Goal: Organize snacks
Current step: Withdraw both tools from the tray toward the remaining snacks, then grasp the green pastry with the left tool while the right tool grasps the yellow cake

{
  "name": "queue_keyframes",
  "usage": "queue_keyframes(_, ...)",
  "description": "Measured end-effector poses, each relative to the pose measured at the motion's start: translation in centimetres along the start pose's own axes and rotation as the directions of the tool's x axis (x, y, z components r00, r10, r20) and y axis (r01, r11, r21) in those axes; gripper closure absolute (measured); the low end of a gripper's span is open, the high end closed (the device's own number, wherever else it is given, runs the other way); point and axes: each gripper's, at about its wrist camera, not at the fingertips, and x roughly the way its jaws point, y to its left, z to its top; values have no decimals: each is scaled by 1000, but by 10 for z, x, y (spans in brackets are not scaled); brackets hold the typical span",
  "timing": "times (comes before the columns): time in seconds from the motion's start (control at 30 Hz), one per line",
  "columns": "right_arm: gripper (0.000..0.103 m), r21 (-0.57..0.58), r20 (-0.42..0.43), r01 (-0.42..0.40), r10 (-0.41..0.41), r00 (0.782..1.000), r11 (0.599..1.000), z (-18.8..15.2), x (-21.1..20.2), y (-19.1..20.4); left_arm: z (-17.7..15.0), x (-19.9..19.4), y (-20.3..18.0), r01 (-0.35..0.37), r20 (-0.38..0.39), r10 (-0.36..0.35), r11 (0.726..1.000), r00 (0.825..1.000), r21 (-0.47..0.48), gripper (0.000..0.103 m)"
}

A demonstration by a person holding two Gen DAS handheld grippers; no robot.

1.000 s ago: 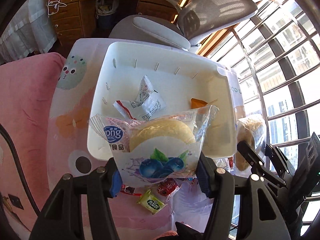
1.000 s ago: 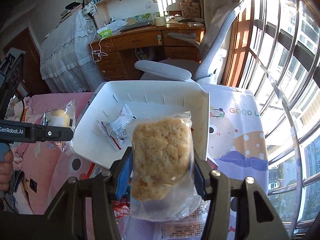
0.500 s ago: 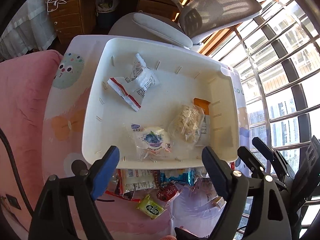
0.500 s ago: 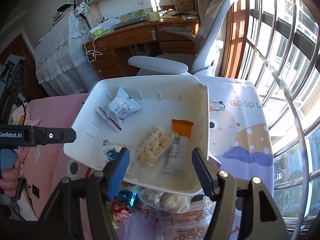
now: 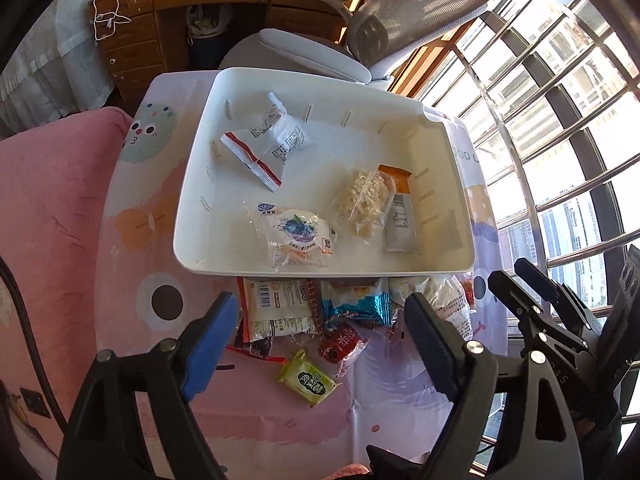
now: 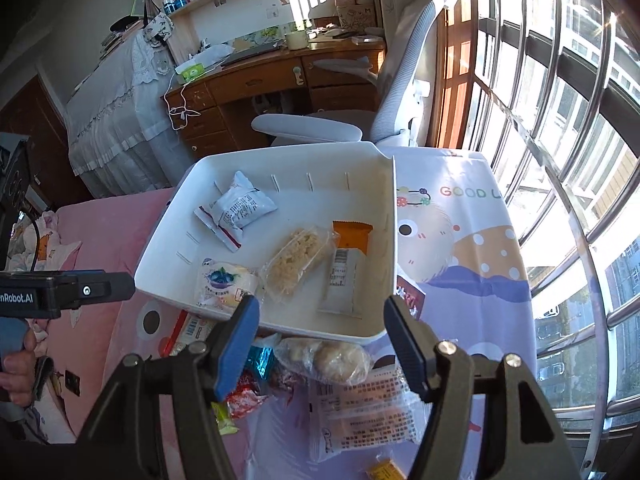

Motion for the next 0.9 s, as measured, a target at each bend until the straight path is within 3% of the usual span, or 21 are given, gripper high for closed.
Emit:
queue_keyframes(0.4, 38, 178, -80, 78, -65, 995, 981, -70, -23, -41, -63, 25, -13, -46, -113, 59, 992, 992, 113, 19)
queue_keyframes(0.63, 38, 286, -157, 138, -95, 983, 948, -112, -27, -67, -87, 54, -9, -84, -212, 106, 991, 972, 108, 19)
queue_keyframes(0.9, 38, 395, -227, 162, -74, 971, 904, -144, -21, -81, -103, 88, -1, -114, -292, 133, 990, 947, 82, 19)
